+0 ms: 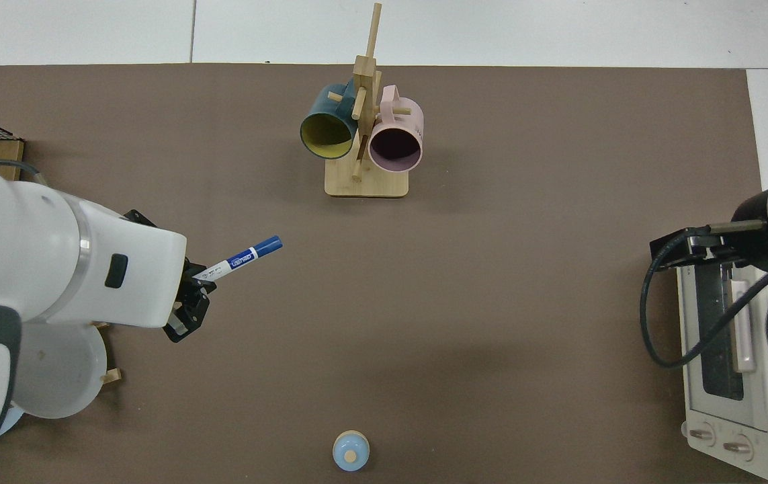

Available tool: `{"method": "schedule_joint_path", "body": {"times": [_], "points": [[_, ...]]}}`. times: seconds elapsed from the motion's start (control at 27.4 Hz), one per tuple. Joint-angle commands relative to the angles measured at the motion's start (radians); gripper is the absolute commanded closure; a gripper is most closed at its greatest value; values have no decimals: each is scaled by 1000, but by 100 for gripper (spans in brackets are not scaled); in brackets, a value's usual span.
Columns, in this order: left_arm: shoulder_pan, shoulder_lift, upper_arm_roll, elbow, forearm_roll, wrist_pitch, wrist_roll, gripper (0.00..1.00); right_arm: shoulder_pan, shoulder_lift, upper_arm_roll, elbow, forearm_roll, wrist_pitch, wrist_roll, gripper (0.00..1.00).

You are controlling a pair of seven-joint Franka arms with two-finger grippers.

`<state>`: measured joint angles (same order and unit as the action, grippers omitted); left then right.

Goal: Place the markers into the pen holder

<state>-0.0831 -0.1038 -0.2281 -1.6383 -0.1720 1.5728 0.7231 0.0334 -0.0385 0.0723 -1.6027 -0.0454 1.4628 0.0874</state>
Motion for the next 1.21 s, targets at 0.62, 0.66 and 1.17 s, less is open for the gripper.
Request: {"method": "schedule_joint_path", "body": {"times": [0.62,0.66,1.17], "points": [[19,-7,-8,12,16,-23,-10,100,-7,-20,3,-26,9,30,-24,0],[20,-7,-8,12,16,-23,-10,100,-7,-20,3,-26,9,30,-24,0],[39,-7,0,12,49,-25,-4,100,-9,-20,3,-26,9,30,-24,0]]}}
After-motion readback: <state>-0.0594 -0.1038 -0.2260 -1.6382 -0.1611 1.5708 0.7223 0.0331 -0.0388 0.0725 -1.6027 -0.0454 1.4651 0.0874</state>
